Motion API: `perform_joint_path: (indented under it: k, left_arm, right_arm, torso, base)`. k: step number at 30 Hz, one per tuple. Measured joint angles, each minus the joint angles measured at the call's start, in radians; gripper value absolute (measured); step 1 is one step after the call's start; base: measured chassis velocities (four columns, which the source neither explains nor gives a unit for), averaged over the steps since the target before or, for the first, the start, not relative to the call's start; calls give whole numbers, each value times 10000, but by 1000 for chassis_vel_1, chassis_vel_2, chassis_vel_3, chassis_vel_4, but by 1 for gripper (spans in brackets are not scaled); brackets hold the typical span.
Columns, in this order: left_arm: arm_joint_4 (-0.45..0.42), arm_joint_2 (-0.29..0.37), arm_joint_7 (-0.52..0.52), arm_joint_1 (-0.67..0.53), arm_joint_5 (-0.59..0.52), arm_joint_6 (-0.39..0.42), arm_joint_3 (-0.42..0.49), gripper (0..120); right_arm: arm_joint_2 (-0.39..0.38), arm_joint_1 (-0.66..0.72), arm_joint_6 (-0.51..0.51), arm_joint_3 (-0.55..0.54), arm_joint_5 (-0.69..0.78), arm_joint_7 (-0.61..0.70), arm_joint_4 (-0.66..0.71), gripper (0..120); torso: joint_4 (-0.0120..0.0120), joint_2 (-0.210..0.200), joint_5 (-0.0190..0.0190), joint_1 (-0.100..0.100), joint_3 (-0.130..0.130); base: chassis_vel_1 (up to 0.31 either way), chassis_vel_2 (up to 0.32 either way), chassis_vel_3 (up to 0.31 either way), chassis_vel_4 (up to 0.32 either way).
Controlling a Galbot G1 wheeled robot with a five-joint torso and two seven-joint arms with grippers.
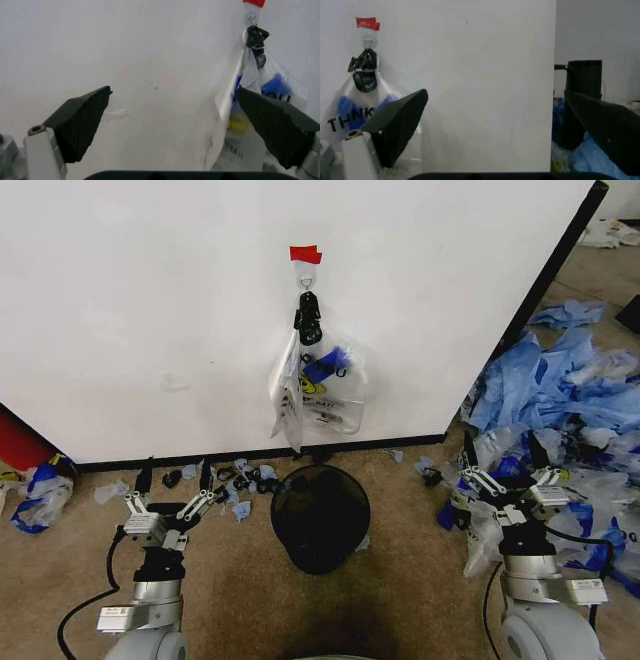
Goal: Pick up the garbage bag from the wall and place it over the trash bin.
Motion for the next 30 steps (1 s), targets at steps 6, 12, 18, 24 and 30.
perform_joint_path:
  k: [6, 12, 18, 24, 30]
  left_arm:
    - [123, -32, 36, -76, 24, 6, 56, 99]
    - [233, -58, 40, -136, 86, 52, 60, 98]
    - [349, -140, 46, -137, 227, 105, 63, 99]
    - [414, -270, 50, -166, 316, 158, 48, 98]
    - [515, -450, 52, -198, 436, 212, 27, 99]
  right_arm:
    - [-94, 17, -24, -187, 381, 17, -69, 100]
    - [-237, 249, -93, -414, 1084, -25, -203, 100]
    - [-465, 721, -229, -856, 2009, -34, -421, 100]
    - [-807, 1460, -718, -1809, 3787, 46, -457, 100]
    - [-1226, 3044, -1070, -3225, 5926, 66, -627, 100]
  torso:
    - [0, 0, 0, 0, 0]
    - [-1, 0, 0, 0, 0]
    - [1, 0, 0, 0, 0]
    - [-2, 0, 0, 0, 0]
    - [4, -3, -1, 0, 0]
  base:
    - [0, 0, 0, 0]
    - [0, 0, 0, 0]
    - [0, 0, 0, 0]
    - [0, 0, 0, 0]
    - [0, 0, 0, 0]
